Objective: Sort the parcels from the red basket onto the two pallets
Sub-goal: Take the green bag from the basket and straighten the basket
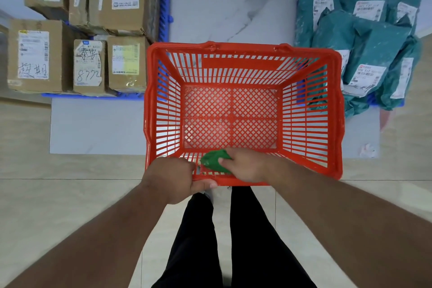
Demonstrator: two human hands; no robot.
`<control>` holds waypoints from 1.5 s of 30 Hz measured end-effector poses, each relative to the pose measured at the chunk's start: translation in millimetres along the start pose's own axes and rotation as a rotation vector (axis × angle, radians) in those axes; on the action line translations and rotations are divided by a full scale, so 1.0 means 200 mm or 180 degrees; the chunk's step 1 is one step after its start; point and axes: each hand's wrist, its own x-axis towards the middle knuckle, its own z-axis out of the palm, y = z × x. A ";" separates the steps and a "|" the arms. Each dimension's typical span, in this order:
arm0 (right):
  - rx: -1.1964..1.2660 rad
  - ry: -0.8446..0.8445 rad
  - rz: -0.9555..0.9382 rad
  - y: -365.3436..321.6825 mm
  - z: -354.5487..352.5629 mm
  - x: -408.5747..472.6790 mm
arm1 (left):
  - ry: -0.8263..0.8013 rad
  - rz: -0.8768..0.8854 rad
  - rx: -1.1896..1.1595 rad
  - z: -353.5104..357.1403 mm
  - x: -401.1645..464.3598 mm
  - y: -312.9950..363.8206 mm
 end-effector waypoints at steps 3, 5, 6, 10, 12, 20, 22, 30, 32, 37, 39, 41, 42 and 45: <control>-0.0357 -0.0032 0.0291 0.15 -0.13 -0.09 | 0.0014 -0.0015 -0.0050 -0.02 0.00 0.01; -0.0533 -0.0040 0.0564 0.25 -0.19 -0.13 | 0.0005 -0.0054 -0.0123 -0.01 0.00 0.01; -0.0577 -0.0033 0.0654 0.27 -0.20 -0.15 | 0.0027 -0.0051 -0.0115 -0.01 0.00 0.01; -0.0481 -0.0075 0.0482 0.13 -0.14 -0.15 | 0.0082 -0.0025 -0.0076 -0.01 0.00 0.00; -0.0331 -0.0051 0.0217 -0.01 -0.07 -0.09 | 0.0081 -0.0061 0.0022 -0.01 0.00 0.00; -0.0072 0.0085 -0.0066 -0.07 0.00 -0.05 | 0.0239 -0.0170 0.0091 -0.03 0.00 0.01; -0.0391 0.0027 0.0263 0.10 -0.09 -0.14 | 0.0172 -0.0233 -0.0010 -0.04 0.00 0.02; -0.0664 0.0051 0.0516 0.13 -0.13 -0.17 | 0.0085 -0.0216 -0.0018 -0.04 0.00 0.02; -0.0334 0.0141 0.0156 -0.04 -0.02 -0.09 | 0.0167 -0.0193 0.0048 -0.02 0.01 0.01; 0.0102 0.0212 -0.0206 -0.22 0.14 -0.02 | 0.0350 -0.0001 -0.0028 0.02 0.01 -0.02; -0.0081 0.0259 -0.0141 -0.12 0.07 -0.09 | 0.0197 -0.0120 -0.0125 0.00 0.01 0.00; -0.0355 0.0254 0.0113 0.05 -0.03 -0.16 | -0.0054 -0.0248 -0.0283 -0.03 0.01 0.01; -0.0524 0.0239 0.0286 0.13 -0.07 -0.20 | -0.0126 -0.0271 -0.0341 -0.03 0.01 0.01; -0.0862 0.0165 0.0776 0.30 -0.16 -0.27 | -0.0127 -0.0252 -0.0331 -0.03 0.01 0.00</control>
